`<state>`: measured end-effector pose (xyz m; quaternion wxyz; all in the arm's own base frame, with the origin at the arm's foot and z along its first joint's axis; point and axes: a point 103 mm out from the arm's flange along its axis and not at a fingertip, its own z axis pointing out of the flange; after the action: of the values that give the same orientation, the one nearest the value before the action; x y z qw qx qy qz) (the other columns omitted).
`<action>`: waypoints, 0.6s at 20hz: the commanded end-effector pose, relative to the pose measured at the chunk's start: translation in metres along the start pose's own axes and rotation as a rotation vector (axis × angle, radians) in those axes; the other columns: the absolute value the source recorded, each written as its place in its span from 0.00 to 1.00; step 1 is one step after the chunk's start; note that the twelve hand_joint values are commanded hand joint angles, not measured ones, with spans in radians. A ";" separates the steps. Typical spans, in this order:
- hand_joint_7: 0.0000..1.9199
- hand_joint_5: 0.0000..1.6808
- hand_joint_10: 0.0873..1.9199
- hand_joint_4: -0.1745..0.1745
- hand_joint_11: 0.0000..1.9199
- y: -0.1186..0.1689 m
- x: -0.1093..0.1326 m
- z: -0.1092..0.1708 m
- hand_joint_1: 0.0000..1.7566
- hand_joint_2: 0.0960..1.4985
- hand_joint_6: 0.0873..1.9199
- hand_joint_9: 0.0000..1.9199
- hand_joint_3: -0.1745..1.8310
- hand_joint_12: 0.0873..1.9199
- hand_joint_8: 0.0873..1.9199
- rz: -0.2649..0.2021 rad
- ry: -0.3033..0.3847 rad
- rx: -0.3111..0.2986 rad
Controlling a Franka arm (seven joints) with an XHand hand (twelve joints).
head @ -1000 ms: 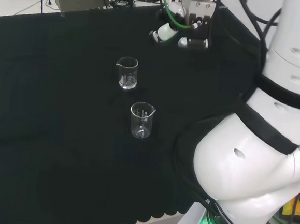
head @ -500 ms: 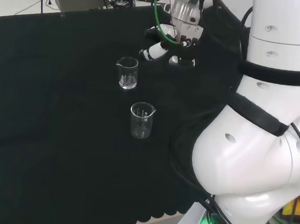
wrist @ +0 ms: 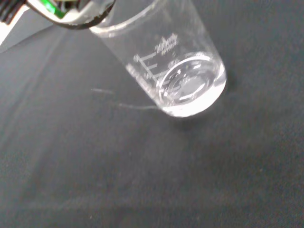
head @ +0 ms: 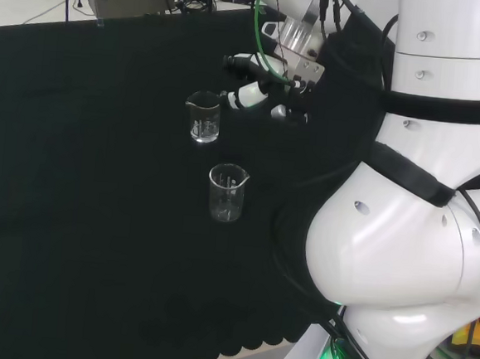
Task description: Pick up the beaker on the right.
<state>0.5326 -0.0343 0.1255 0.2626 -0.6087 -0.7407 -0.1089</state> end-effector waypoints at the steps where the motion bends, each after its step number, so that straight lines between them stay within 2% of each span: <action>1: 0.05 0.16 0.27 0.49 0.00 0.009 -0.004 0.019 0.47 0.35 0.00 0.13 0.39 0.68 0.26 -0.043 0.051 0.070; 12: 0.07 0.18 0.28 0.50 0.01 0.021 -0.009 0.044 0.52 0.34 0.00 0.16 0.40 0.70 0.26 -0.070 0.117 0.041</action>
<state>0.5390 -0.0204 0.0869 0.3101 -0.5753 -0.7466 -0.1241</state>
